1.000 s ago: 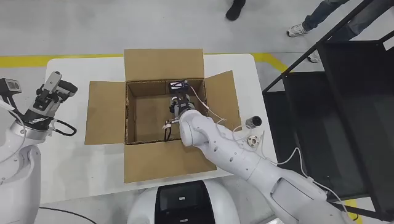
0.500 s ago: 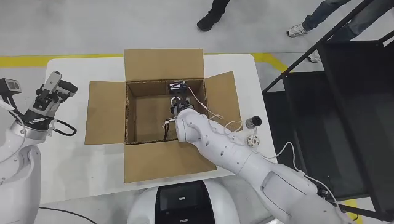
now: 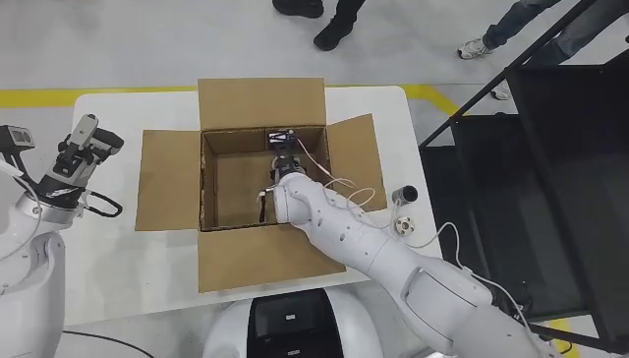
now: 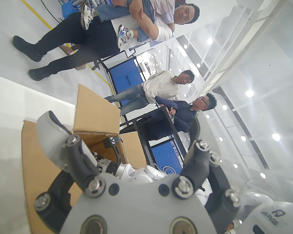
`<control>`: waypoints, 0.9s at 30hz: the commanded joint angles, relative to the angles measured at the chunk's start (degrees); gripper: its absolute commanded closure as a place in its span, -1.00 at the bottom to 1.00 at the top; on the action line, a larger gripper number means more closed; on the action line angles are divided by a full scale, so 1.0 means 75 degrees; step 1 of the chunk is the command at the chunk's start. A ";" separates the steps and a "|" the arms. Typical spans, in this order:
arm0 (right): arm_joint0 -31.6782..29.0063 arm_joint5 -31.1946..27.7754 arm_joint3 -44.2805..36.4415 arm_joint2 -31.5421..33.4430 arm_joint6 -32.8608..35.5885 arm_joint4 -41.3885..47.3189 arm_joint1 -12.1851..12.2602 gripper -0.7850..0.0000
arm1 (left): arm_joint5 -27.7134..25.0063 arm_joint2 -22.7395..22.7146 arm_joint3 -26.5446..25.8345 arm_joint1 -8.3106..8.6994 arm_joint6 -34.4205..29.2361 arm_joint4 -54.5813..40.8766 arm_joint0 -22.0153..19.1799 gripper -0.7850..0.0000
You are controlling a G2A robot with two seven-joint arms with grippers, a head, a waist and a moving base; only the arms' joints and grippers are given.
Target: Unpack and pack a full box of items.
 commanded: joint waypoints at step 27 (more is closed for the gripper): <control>-0.1397 -0.1112 -0.3071 0.1128 0.0837 -0.1648 0.0486 1.00 | 0.0000 0.0000 0.0000 0.0000 0.0000 0.0000 0.0000 -1.00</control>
